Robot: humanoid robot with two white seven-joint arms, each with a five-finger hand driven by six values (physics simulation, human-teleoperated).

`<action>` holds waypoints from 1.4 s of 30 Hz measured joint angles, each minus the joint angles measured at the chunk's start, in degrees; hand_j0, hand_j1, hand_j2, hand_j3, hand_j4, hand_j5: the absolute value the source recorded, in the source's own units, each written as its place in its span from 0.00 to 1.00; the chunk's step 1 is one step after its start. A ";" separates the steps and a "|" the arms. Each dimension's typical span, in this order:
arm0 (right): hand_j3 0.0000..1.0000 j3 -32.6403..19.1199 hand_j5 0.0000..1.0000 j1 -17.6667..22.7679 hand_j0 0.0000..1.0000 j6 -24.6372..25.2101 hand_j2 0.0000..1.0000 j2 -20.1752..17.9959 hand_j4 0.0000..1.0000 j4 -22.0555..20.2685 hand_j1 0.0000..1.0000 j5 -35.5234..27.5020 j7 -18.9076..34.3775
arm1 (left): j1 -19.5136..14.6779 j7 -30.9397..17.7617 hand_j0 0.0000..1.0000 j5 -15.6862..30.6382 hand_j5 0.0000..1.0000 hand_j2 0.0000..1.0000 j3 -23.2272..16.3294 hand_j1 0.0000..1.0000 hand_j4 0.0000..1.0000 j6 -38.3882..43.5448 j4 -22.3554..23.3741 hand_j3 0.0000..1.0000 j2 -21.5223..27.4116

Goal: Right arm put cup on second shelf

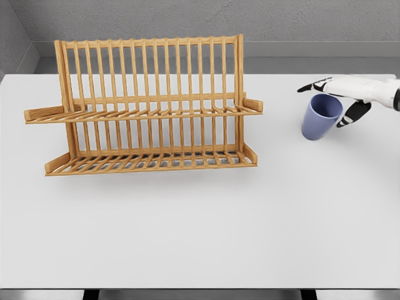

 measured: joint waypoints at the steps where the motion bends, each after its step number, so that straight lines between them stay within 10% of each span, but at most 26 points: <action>1: 1.00 0.13 1.00 0.00 1.00 0.00 1.00 0.12 1.00 0.14 1.00 0.08 0.00 | 0.00 0.00 1.00 0.00 1.00 1.00 0.00 1.00 1.00 0.00 0.00 1.00 0.00; 5: 1.00 0.75 1.00 -0.09 1.00 0.00 1.00 0.88 1.00 0.88 1.00 0.23 0.00 | 0.00 0.00 1.00 0.00 1.00 1.00 0.00 1.00 1.00 0.00 0.00 1.00 0.00; 11: 0.71 1.22 0.71 -0.09 0.71 0.02 0.71 1.14 0.71 0.97 0.71 0.25 -0.02 | 0.00 0.00 1.00 0.00 1.00 1.00 0.00 1.00 1.00 0.00 0.00 1.00 0.00; 42: 0.63 -0.46 0.63 -3.16 0.63 -0.30 0.63 0.77 0.63 -3.97 0.63 0.45 0.00 | 0.00 0.00 1.00 0.00 1.00 1.00 0.00 1.00 1.00 0.00 0.00 1.00 0.00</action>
